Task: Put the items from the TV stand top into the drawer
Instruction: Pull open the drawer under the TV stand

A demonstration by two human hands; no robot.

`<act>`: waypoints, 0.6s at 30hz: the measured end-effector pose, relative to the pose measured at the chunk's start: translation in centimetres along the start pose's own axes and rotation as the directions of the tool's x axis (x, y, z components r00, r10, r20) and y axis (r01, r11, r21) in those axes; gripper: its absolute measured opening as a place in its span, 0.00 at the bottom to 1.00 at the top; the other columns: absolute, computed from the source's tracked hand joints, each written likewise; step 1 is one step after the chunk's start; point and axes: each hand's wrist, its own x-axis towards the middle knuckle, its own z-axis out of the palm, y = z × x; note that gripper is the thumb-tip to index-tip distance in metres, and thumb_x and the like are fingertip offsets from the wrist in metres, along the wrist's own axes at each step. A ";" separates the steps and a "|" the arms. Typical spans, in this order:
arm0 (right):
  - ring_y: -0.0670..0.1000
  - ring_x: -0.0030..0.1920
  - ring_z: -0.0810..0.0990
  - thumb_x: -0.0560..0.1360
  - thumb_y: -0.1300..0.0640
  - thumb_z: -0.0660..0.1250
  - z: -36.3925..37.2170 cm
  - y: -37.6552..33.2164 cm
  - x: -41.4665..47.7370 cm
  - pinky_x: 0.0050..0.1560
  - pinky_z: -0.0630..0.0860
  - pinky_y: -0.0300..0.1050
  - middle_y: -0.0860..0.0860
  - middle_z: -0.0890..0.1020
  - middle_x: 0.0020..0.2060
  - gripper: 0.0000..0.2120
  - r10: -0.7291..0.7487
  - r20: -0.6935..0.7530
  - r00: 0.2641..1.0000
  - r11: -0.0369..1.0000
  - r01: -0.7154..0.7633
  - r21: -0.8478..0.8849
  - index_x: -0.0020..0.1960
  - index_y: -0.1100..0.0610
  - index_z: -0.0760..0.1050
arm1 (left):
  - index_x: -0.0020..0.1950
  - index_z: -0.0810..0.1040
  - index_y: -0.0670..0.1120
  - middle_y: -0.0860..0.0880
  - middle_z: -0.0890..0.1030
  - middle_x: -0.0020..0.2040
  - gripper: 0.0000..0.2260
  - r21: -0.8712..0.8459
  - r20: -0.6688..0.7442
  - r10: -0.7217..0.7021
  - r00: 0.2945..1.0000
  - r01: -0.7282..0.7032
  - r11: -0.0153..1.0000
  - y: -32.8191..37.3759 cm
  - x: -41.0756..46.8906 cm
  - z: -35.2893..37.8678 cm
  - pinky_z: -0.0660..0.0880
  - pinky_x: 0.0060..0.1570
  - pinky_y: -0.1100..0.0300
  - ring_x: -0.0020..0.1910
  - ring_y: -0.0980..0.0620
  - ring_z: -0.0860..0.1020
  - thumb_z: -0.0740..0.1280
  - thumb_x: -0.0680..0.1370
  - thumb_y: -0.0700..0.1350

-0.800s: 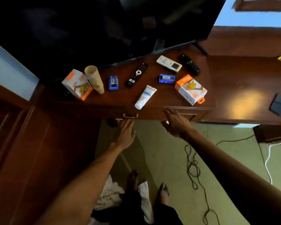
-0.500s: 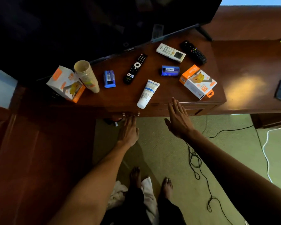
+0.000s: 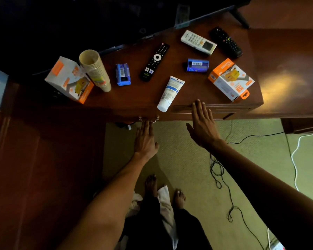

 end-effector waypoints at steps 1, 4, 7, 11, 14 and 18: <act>0.59 0.79 0.42 0.80 0.48 0.58 0.0 0.1 -0.2 0.78 0.46 0.56 0.60 0.44 0.78 0.36 -0.015 -0.004 1.000 1.000 0.015 0.000 0.79 0.61 0.44 | 0.79 0.49 0.40 0.40 0.50 0.80 0.42 0.012 0.000 0.009 1.000 -0.009 1.000 0.0 -0.2 0.0 0.51 0.77 0.47 0.79 0.44 0.50 0.67 0.74 0.56; 0.59 0.79 0.44 0.80 0.50 0.58 0.2 0.6 -1.3 0.78 0.48 0.55 0.60 0.46 0.78 0.35 -0.080 -0.020 0.997 0.997 0.079 -0.007 0.79 0.62 0.45 | 0.79 0.50 0.40 0.40 0.51 0.79 0.44 0.027 0.005 0.026 1.000 -0.026 0.999 -0.1 -1.0 0.5 0.52 0.77 0.47 0.79 0.43 0.50 0.68 0.72 0.57; 0.58 0.79 0.47 0.81 0.52 0.57 0.6 1.3 -2.5 0.78 0.48 0.54 0.60 0.48 0.78 0.33 -0.123 -0.023 0.992 0.992 0.124 0.023 0.79 0.62 0.47 | 0.79 0.49 0.40 0.41 0.50 0.79 0.45 0.014 0.001 0.021 1.000 -0.021 1.000 0.2 -2.3 1.1 0.52 0.77 0.47 0.79 0.44 0.49 0.68 0.72 0.58; 0.61 0.77 0.55 0.81 0.49 0.56 1.2 2.5 -3.0 0.77 0.55 0.57 0.62 0.56 0.77 0.32 -0.160 0.015 0.987 0.987 0.160 0.009 0.78 0.63 0.51 | 0.79 0.48 0.41 0.41 0.49 0.80 0.45 0.001 -0.006 -0.001 1.000 0.001 1.000 0.7 -4.4 2.1 0.49 0.77 0.48 0.79 0.44 0.50 0.68 0.72 0.58; 0.62 0.76 0.59 0.81 0.47 0.56 1.4 2.7 -3.1 0.76 0.55 0.57 0.63 0.60 0.76 0.31 -0.160 0.085 0.983 0.987 0.161 -0.003 0.76 0.64 0.54 | 0.79 0.46 0.42 0.41 0.48 0.80 0.46 -0.011 0.006 -0.007 1.000 0.008 1.000 1.1 -6.3 2.8 0.49 0.77 0.48 0.79 0.43 0.50 0.69 0.72 0.59; 0.61 0.75 0.58 0.80 0.46 0.57 2.2 3.1 -4.3 0.75 0.56 0.59 0.61 0.59 0.76 0.30 -0.176 0.112 0.978 0.984 0.177 0.003 0.76 0.62 0.57 | 0.79 0.47 0.42 0.42 0.49 0.80 0.41 -0.034 0.022 -0.007 1.000 0.008 0.999 1.2 -8.4 2.7 0.50 0.75 0.49 0.79 0.43 0.51 0.66 0.76 0.55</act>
